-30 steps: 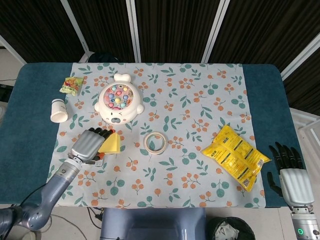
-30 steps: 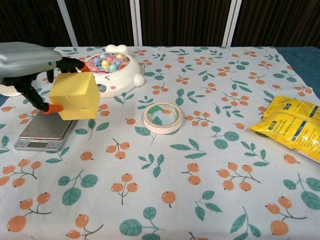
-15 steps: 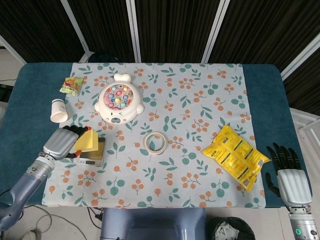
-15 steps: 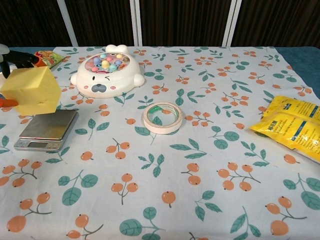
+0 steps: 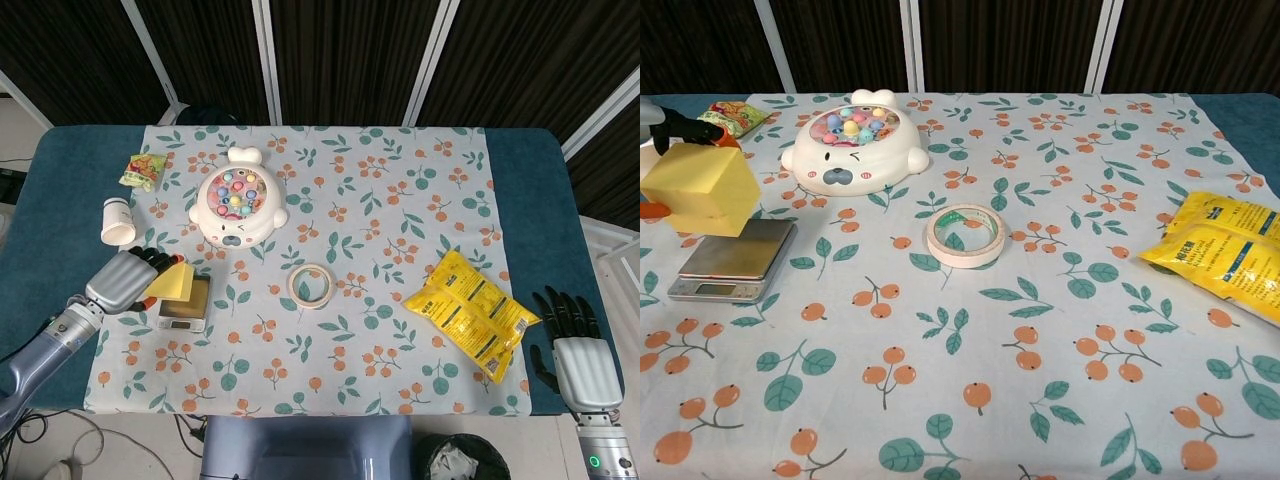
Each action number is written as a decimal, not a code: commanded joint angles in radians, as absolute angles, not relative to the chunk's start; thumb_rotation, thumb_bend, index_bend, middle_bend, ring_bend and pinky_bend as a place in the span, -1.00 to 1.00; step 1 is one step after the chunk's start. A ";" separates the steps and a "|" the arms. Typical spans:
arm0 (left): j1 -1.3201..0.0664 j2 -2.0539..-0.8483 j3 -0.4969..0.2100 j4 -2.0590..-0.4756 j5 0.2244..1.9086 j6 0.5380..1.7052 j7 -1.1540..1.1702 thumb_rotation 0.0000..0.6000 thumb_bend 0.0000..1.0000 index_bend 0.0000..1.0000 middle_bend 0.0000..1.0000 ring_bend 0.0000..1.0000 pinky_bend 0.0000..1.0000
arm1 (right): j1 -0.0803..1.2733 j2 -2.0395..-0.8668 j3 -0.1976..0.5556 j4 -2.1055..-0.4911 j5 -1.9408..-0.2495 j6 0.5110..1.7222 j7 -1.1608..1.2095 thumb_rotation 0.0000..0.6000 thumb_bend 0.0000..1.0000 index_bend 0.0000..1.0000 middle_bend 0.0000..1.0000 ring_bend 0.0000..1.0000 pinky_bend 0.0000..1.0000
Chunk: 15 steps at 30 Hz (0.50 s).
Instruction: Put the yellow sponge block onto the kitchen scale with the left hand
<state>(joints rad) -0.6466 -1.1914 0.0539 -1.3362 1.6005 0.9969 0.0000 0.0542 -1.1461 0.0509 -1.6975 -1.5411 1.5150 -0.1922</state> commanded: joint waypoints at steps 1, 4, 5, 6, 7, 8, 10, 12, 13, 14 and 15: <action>-0.647 -1.208 0.068 -1.313 1.618 1.004 -0.050 1.00 -0.46 -0.61 -0.35 -0.53 -0.28 | 0.054 -1.146 0.051 -1.698 -1.541 1.515 -0.193 1.00 0.12 -1.00 -0.95 -0.99 -1.00; -0.648 -1.213 0.078 -1.304 1.625 0.992 -0.095 1.00 -0.46 -0.61 -0.35 -0.53 -0.28 | 0.054 -1.147 0.052 -1.699 -1.539 1.516 -0.196 1.00 0.12 -1.00 -0.95 -0.99 -1.00; -0.650 -1.213 0.081 -1.301 1.627 0.988 -0.106 1.00 -0.46 -0.61 -0.35 -0.53 -0.28 | 0.054 -1.147 0.052 -1.698 -1.539 1.516 -0.196 1.00 0.12 -1.00 -0.95 -0.99 -1.00; -0.651 -1.214 0.083 -1.298 1.629 0.984 -0.115 1.00 -0.46 -0.61 -0.35 -0.53 -0.28 | 0.054 -1.148 0.052 -1.699 -1.539 1.516 -0.197 1.00 0.12 -1.00 -0.95 -0.99 -1.00; -0.654 -1.215 0.085 -1.295 1.631 0.980 -0.127 1.00 -0.46 -0.61 -0.35 -0.53 -0.28 | 0.054 -1.148 0.051 -1.698 -1.539 1.516 -0.198 1.00 0.12 -1.00 -0.95 -0.99 -1.00; -0.656 -1.216 0.086 -1.294 1.632 0.978 -0.137 1.00 -0.46 -0.61 -0.35 -0.53 -0.28 | 0.054 -1.149 0.051 -1.698 -1.539 1.515 -0.199 1.00 0.12 -1.00 -0.95 -0.99 -1.00; -0.657 -1.217 0.086 -1.295 1.633 0.977 -0.153 1.00 -0.47 -0.61 -0.36 -0.53 -0.28 | 0.055 -1.150 0.051 -1.698 -1.539 1.514 -0.201 1.00 0.12 -1.00 -0.95 -0.99 -1.00; -0.658 -1.215 0.086 -1.300 1.629 0.970 -0.167 1.00 -0.48 -0.61 -0.36 -0.53 -0.28 | 0.055 -1.151 0.050 -1.698 -1.540 1.514 -0.203 1.00 0.12 -1.00 -0.95 -0.99 -1.00; -0.660 -1.214 0.086 -1.299 1.628 0.967 -0.167 1.00 -0.48 -0.61 -0.36 -0.53 -0.28 | 0.055 -1.151 0.050 -1.698 -1.540 1.514 -0.203 1.00 0.12 -1.00 -0.95 -0.99 -1.00; -0.660 -1.215 0.085 -1.296 1.627 0.966 -0.163 1.00 -0.48 -0.61 -0.36 -0.53 -0.28 | 0.055 -1.151 0.050 -1.698 -1.540 1.514 -0.203 1.00 0.12 -1.00 -0.95 -0.99 -1.00; -0.660 -1.218 0.084 -1.291 1.627 0.966 -0.158 1.00 -0.48 -0.61 -0.36 -0.53 -0.28 | 0.055 -1.151 0.050 -1.698 -1.539 1.514 -0.204 1.00 0.12 -1.00 -0.95 -0.99 -1.00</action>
